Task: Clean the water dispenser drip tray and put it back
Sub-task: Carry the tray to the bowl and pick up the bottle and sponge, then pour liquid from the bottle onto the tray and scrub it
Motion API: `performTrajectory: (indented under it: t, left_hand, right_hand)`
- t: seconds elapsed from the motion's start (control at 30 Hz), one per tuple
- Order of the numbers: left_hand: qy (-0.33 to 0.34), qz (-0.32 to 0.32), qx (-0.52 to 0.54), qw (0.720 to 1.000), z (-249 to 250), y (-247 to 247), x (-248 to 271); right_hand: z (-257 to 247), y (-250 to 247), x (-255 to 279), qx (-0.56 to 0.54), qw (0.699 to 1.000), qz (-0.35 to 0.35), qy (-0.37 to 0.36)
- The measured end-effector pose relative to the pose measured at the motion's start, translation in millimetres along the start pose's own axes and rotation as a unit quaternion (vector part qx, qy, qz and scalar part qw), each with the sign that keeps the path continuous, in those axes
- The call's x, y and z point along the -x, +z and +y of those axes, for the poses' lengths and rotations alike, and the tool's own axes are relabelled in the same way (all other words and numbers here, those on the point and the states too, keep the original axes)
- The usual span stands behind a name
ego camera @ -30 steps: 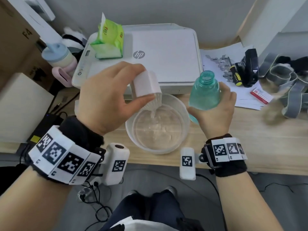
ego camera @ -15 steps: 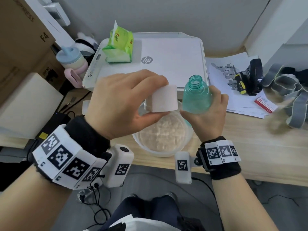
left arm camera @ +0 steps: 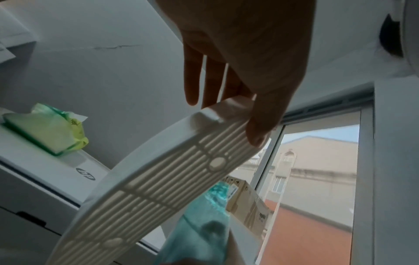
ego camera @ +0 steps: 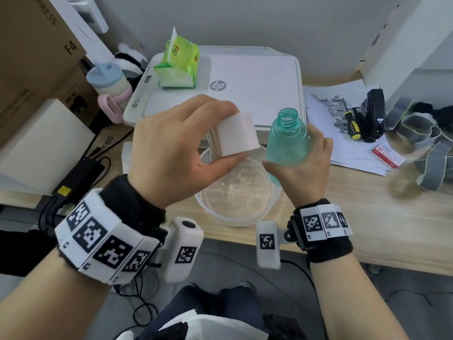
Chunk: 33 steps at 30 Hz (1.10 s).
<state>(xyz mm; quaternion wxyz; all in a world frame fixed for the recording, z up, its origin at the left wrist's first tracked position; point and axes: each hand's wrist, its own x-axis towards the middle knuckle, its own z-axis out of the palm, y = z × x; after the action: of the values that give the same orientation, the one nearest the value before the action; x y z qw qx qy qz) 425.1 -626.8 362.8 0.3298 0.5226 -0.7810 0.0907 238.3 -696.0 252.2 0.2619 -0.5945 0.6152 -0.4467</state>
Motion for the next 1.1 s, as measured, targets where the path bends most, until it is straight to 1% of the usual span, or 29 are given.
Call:
performTrajectory:
  t: [0.1, 0.23, 0.33, 0.4, 0.43, 0.53, 0.6, 0.67, 0.8, 0.9, 1.03, 1.1]
  left_hand:
    - [-0.016, 0.008, 0.018, 1.000, 3.8, 0.0, 4.7]
    - [0.001, 0.002, 0.028, 1.000, 8.9, 0.5, 4.1]
    - [-0.004, 0.008, 0.031, 0.999, 8.9, 0.9, 3.9]
    - [-0.030, 0.005, 0.041, 0.999, 6.5, 4.3, 4.7]
    - [-0.054, 0.005, 0.055, 0.997, 4.8, 6.0, 5.4]
    - [-0.146, 0.019, 0.128, 0.981, -3.6, 9.7, 9.7]
    - [-0.227, 0.041, 0.191, 0.954, -9.7, 11.6, 13.1]
    - [-0.315, 0.066, 0.244, 0.915, -21.6, 17.3, 18.1]
    - [-0.468, 0.092, 0.328, 0.815, -54.3, 34.6, 24.7]
    - [-0.536, 0.077, 0.387, 0.746, -68.2, 46.8, 26.7]
    - [-0.602, 0.060, 0.427, 0.672, -79.3, 59.3, 30.8]
    - [-0.631, 0.038, 0.446, 0.633, -85.2, 62.9, 33.6]
  right_hand:
    - [1.0, -2.5, 0.7, -0.004, 1.000, -0.006, 0.006]
    - [1.4, -5.9, 0.5, -0.005, 1.000, -0.014, 0.015]
    - [1.7, -6.8, 0.7, -0.002, 1.000, -0.016, 0.014]
    - [1.6, -7.0, 1.0, 0.004, 1.000, -0.019, 0.012]
    - [1.1, -7.5, 1.0, 0.006, 1.000, -0.021, 0.014]
    - [-0.9, -8.8, 0.4, 0.016, 0.999, -0.027, 0.020]
    - [-2.5, -8.7, -0.1, 0.029, 0.999, -0.031, 0.009]
    - [-4.7, -9.4, -1.1, 0.045, 0.998, -0.049, 0.002]
    - [-13.5, -10.6, -3.3, 0.105, 0.988, -0.109, -0.039]
    - [-22.7, -6.2, -4.0, 0.153, 0.974, -0.155, -0.064]
    - [-38.0, 1.8, -2.7, 0.220, 0.950, -0.208, -0.079]
    - [-47.0, 6.0, -1.9, 0.260, 0.934, -0.229, -0.084]
